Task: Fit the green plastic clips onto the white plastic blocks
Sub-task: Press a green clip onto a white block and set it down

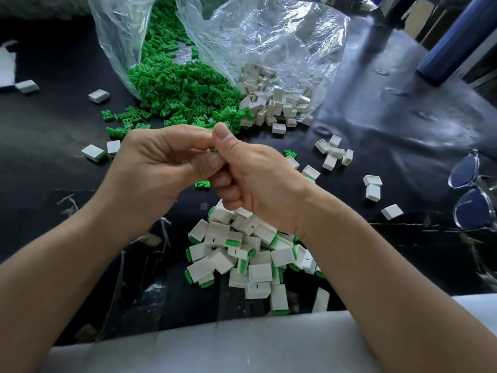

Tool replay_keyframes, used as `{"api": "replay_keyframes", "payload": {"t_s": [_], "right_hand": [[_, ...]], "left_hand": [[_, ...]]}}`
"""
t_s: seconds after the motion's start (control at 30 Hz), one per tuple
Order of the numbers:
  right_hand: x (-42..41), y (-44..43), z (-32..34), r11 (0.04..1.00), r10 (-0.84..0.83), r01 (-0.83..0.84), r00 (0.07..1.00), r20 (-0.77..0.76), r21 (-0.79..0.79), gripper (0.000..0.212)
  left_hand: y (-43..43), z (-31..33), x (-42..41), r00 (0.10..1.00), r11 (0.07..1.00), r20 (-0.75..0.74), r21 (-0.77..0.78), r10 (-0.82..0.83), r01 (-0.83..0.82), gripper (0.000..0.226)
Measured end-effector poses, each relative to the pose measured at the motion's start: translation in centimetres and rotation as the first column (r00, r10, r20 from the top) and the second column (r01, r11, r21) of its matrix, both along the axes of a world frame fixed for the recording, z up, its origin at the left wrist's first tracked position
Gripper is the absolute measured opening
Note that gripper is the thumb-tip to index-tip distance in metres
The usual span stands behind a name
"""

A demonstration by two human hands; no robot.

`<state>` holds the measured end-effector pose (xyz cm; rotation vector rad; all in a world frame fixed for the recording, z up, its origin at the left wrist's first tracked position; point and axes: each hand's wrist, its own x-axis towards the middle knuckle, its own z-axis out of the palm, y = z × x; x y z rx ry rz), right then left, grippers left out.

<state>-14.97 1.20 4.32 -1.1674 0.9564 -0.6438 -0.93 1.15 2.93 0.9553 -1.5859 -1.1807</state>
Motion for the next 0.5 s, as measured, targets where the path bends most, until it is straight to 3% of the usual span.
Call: {"api": "replay_keyframes", "payload": {"t_s": [0.5], "right_hand": [[0.22,0.28,-0.07,0.998,-0.013,0.012,1.0,-0.01,-0.054,0.036]], "left_hand": [[0.32,0.19,-0.3,0.999,1.0,-0.037,0.015,0.013,-0.012,0.02]]}}
